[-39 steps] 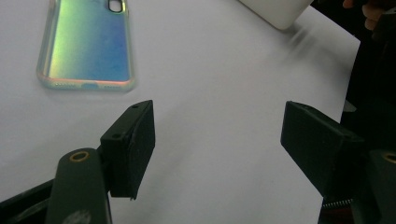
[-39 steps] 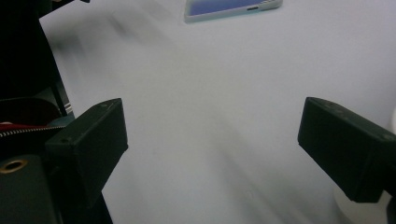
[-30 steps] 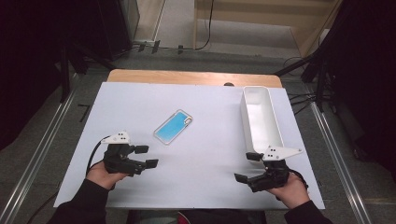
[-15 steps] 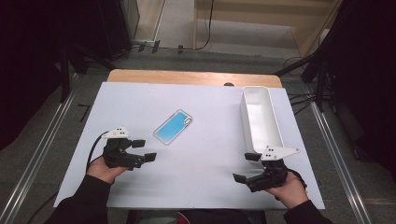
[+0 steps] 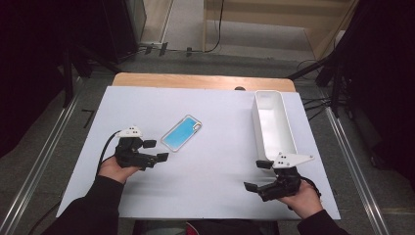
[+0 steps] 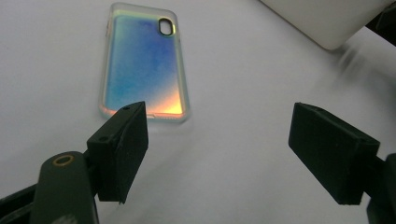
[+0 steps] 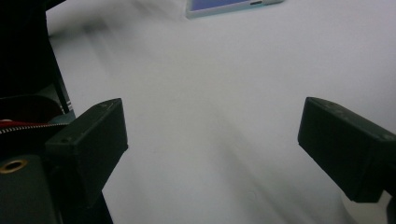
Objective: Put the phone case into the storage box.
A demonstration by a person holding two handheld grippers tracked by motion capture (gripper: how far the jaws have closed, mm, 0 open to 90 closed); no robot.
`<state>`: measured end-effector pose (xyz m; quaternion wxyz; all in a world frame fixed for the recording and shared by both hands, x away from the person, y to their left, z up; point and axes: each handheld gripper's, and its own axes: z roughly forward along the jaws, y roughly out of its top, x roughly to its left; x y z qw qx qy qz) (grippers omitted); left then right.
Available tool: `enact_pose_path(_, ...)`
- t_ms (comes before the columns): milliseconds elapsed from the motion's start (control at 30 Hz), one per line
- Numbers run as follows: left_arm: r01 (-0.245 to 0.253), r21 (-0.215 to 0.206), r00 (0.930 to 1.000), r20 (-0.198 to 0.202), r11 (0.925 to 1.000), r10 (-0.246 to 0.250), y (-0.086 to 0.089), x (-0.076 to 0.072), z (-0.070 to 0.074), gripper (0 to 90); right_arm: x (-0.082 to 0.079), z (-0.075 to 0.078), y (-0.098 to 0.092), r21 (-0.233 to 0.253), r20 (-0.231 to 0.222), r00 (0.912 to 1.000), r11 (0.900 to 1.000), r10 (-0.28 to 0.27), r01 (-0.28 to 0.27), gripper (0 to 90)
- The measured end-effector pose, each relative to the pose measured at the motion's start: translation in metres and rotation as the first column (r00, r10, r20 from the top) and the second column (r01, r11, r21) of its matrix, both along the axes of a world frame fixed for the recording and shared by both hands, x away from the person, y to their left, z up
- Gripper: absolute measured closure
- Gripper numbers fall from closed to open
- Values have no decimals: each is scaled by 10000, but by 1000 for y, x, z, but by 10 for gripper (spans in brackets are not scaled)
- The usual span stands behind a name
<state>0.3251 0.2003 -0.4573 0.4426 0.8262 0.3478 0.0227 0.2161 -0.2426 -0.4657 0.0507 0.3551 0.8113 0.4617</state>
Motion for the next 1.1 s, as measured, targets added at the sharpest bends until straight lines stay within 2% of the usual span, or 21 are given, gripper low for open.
enact_pose_path(100,-33,123,9999,159,9999,31,-3,5,-1,202,0,0,0,17,13,10000,10000,20,-20,71)
enact_pose_path(400,-104,35,9998,157,9999,104,-10,19,2,201,0,0,0,-12,-7,10000,10000,7,-7,71)
enact_pose_path(567,-232,194,9995,209,9995,228,-12,26,4,194,0,0,0,-12,26,10000,10000,32,-32,70)
enact_pose_path(633,-38,137,10000,56,9999,38,-15,32,5,157,0,0,0,-8,19,10000,10000,30,-30,71)
enact_pose_path(733,-36,205,9995,308,9998,29,-19,35,7,87,0,0,0,-26,20,10000,10000,77,-77,70)
enact_pose_path(800,-108,211,9995,311,9997,101,-21,37,7,0,0,0,1,-23,25,10000,10000,81,-81,71)
enact_pose_path(833,-258,111,9992,300,9996,255,-22,40,11,0,0,0,1,-17,13,10000,10000,79,-79,71)
enact_pose_path(867,-115,-125,9997,210,9999,118,-22,42,12,0,0,0,1,-20,17,10000,10000,77,-77,71)
enact_pose_path(933,-167,-214,9989,431,9996,176,-24,44,14,0,0,0,1,2,-39,10000,10000,55,-55,70)
enact_pose_path(1100,-66,130,9981,609,9999,58,-28,49,14,0,0,-1,1,-16,32,10000,10000,91,-91,70)
